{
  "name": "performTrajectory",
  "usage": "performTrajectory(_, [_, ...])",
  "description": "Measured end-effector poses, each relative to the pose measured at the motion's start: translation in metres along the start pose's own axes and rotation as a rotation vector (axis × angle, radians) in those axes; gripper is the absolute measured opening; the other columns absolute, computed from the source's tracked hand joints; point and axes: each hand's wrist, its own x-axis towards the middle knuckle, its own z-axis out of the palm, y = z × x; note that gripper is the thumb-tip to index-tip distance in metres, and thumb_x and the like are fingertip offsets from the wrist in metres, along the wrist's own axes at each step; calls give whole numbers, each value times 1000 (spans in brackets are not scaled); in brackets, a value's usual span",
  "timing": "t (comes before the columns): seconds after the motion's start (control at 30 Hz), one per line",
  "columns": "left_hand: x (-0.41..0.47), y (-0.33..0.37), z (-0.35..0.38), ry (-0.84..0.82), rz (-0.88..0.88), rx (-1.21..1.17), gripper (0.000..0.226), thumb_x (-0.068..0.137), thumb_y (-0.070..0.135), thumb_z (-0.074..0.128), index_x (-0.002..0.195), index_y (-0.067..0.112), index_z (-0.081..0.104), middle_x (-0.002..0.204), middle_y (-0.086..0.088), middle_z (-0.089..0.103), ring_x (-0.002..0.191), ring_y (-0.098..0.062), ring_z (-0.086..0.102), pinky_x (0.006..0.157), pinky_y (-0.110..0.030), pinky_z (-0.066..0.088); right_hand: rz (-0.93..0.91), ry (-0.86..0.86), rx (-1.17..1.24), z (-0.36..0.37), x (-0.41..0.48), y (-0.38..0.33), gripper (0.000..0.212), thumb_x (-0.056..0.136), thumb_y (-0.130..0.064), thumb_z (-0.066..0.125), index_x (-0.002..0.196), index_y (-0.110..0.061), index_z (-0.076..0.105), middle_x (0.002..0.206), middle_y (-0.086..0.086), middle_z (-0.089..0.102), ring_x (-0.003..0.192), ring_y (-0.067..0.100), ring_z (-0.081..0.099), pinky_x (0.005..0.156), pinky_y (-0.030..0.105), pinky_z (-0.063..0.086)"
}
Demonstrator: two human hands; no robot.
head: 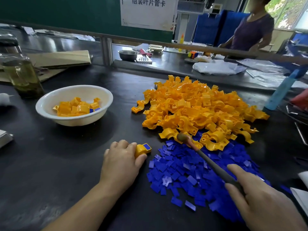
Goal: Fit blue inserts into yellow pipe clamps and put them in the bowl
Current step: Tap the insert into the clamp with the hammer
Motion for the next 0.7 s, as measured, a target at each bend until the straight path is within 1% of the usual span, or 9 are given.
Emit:
performTrajectory(0.1, [3, 0, -14, -50, -102, -279, 41, 90, 61, 50, 114, 31, 65, 107, 5, 62, 101, -17, 54, 86, -38, 46, 11, -55, -58, 2, -1, 18, 56, 62, -26, 87, 113, -24, 66, 72, -9, 59, 54, 9, 57, 44, 22, 43])
performTrajectory(0.17, [12, -3, -32, -100, -328, -810, 31, 85, 56, 62, 92, 26, 69, 91, 1, 67, 86, -18, 61, 75, -38, 50, 36, -54, -107, 4, -1, 26, 60, 57, -27, 89, 113, -23, 67, 74, -8, 60, 58, 12, 60, 47, 23, 42])
performTrajectory(0.23, [30, -11, -52, -149, -539, -1399, 31, 82, 50, 67, 84, 19, 67, 77, 2, 67, 67, -13, 64, 60, -30, 51, 20, -42, -148, 5, 2, 32, 62, 61, -31, 88, 118, -23, 65, 82, -7, 63, 70, 16, 65, 55, 29, 43])
performTrajectory(0.3, [55, -27, -68, -171, -612, -1692, 32, 89, 49, 59, 87, 18, 65, 68, 6, 65, 56, -8, 62, 52, -21, 50, 17, -39, -165, 4, 7, 36, 56, 70, -34, 81, 122, -24, 62, 92, -6, 64, 83, 18, 65, 66, 33, 46])
performTrajectory(0.4, [98, -54, -84, -94, -656, -1882, 41, 93, 52, 46, 98, 15, 64, 78, 4, 66, 59, -8, 63, 61, -24, 47, 1, 62, -105, 4, 14, 40, 50, 64, -25, 86, 109, -14, 69, 86, -1, 66, 76, 24, 66, 60, 40, 52])
performTrajectory(0.47, [120, -69, -85, 1, -697, -2009, 51, 99, 50, 37, 122, 10, 60, 93, 2, 68, 69, -8, 66, 65, -21, 48, 3, 109, -59, 3, 17, 39, 45, 67, -23, 84, 108, -13, 69, 89, 1, 67, 80, 27, 66, 62, 43, 54])
performTrajectory(0.53, [128, -77, -78, 41, -724, -2049, 53, 103, 42, 34, 142, 9, 45, 103, 3, 68, 79, -7, 68, 66, -18, 50, -4, 117, -32, 4, 19, 40, 41, 76, -29, 75, 115, -18, 66, 98, -1, 66, 89, 23, 64, 72, 42, 53])
performTrajectory(0.63, [111, -59, -66, 13, -632, -2043, 68, 82, 48, 56, 135, 6, 45, 102, -1, 74, 80, -10, 71, 69, -25, 51, -29, 109, -26, 4, 34, 39, 43, 87, -42, 59, 128, -27, 55, 111, -7, 60, 102, 16, 56, 84, 34, 48])
performTrajectory(0.7, [94, -34, -60, -98, -592, -2018, 53, 86, 51, 54, 118, 10, 54, 87, -1, 77, 70, -10, 72, 65, -23, 52, -18, 87, -15, 8, 55, 36, 47, 90, -45, 53, 135, -32, 45, 121, -7, 54, 110, 14, 51, 89, 30, 45])
